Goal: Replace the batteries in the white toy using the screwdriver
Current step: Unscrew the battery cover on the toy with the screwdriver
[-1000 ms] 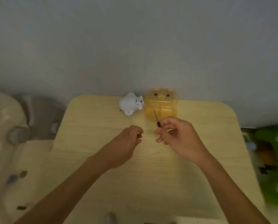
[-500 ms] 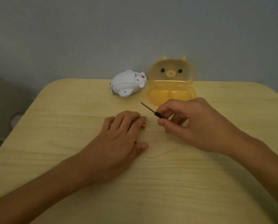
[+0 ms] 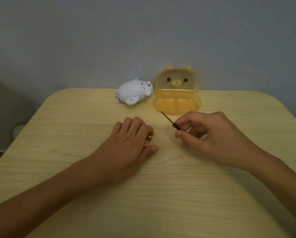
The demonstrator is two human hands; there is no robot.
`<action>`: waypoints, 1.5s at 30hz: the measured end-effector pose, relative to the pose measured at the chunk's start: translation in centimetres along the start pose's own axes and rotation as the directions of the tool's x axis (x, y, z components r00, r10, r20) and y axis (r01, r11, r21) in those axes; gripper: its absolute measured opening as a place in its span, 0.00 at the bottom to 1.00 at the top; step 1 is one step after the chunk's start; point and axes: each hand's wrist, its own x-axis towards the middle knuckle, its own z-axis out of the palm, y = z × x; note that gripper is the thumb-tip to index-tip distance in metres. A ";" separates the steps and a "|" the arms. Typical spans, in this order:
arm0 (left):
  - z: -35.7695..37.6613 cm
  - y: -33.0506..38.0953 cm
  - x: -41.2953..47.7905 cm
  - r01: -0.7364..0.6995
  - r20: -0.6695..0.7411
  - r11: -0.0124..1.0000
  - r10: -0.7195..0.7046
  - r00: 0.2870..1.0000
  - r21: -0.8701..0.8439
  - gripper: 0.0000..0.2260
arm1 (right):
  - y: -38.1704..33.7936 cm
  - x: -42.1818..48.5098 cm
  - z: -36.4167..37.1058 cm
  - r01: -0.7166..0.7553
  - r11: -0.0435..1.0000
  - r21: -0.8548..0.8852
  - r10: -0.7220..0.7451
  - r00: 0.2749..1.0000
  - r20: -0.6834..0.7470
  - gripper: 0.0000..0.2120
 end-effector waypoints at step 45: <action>-4.1 4.3 -7.1 0.053 -0.151 0.793 -0.180 0.972 -0.607 0.30 | -4.5 -10.4 -1.4 0.178 0.983 0.042 -0.168 0.971 -0.170 0.06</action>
